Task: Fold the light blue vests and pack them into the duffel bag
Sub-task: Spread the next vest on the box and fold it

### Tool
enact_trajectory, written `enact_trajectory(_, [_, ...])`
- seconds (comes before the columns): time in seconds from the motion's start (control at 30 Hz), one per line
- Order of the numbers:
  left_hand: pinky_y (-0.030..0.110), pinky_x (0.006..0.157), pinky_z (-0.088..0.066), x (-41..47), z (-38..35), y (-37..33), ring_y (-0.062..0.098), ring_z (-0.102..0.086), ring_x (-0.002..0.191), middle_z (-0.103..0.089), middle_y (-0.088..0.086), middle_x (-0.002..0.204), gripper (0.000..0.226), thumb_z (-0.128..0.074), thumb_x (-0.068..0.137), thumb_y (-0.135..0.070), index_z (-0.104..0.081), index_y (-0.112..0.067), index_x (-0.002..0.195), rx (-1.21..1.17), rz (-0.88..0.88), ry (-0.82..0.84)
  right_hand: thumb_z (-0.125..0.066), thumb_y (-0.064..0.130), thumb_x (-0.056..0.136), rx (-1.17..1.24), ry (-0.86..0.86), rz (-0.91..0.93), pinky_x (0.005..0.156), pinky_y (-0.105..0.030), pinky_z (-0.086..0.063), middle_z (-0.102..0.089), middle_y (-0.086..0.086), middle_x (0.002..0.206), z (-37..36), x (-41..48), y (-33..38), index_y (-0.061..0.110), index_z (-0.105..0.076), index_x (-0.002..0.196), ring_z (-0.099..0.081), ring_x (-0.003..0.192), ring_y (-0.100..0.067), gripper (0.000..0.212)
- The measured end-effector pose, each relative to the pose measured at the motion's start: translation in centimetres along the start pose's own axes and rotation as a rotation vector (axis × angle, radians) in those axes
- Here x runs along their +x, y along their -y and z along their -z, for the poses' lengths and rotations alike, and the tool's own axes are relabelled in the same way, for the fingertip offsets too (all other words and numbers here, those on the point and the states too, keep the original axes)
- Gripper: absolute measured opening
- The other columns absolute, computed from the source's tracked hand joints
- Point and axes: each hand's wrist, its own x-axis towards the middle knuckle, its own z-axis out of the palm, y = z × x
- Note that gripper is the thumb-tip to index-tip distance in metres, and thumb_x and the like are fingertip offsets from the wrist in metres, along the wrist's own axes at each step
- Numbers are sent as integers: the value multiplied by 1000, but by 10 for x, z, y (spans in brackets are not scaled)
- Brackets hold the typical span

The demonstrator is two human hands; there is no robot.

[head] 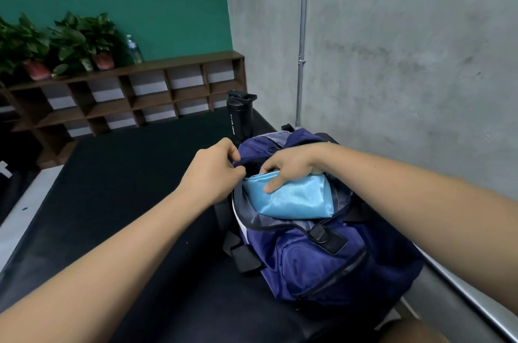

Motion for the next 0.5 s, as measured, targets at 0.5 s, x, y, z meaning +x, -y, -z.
enact_trajectory(0.5, [43,92,-54,6,-49,-63,25,-62,110,-67,2,117,36,-69,88,-22,-63,-22,123,378,-390,472,-68,17,93,-336,-608,237,85,-33,-49,-74,5,104,-1,-46,-51,24,-73,107,-65,96,-17,16])
